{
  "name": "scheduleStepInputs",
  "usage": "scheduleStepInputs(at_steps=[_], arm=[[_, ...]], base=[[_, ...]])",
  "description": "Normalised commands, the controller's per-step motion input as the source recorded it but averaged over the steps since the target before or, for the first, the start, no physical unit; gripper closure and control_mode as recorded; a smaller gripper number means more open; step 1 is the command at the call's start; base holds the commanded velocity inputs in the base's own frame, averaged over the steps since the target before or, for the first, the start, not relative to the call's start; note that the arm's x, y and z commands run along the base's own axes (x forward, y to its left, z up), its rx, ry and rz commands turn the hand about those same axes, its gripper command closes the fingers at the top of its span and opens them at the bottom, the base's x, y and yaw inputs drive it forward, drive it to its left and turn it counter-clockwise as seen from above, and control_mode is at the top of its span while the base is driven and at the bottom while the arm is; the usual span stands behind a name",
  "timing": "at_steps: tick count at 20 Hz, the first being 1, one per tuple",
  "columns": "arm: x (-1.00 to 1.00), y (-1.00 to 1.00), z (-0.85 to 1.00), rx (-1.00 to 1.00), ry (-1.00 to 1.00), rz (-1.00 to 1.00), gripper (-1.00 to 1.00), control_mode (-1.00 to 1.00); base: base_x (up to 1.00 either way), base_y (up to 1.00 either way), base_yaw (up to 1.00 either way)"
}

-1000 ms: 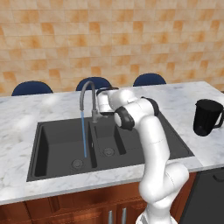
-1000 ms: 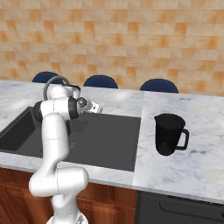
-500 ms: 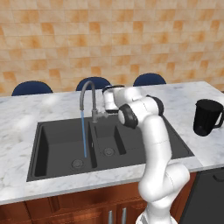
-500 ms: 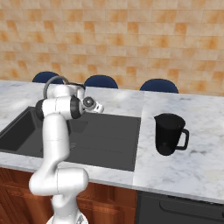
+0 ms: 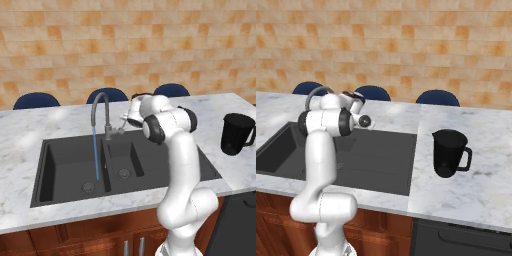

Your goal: Turn on the sink faucet and place the jug under the water for a few seconds to fill it up.

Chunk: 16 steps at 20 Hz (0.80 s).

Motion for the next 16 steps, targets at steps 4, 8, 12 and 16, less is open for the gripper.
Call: scheduleStepInputs(at_steps=[4, 8, 12, 16], arm=[[-0.03, -0.37, 1.0, 0.06, -0.08, 0.02, -1.0, -1.0], [0.0, -0.27, 1.0, 0.03, -0.06, 0.0, -1.0, -1.0], [0.0, -0.19, 0.99, 0.01, -0.01, 0.0, -1.0, -1.0], [-0.13, -0.05, 0.93, -0.01, 0.0, 0.01, -1.0, -1.0]], base=[[0.0, 0.0, 0.0], [0.0, 0.0, 0.0], [0.0, 0.0, 0.0], [0.0, 0.0, 0.0]])
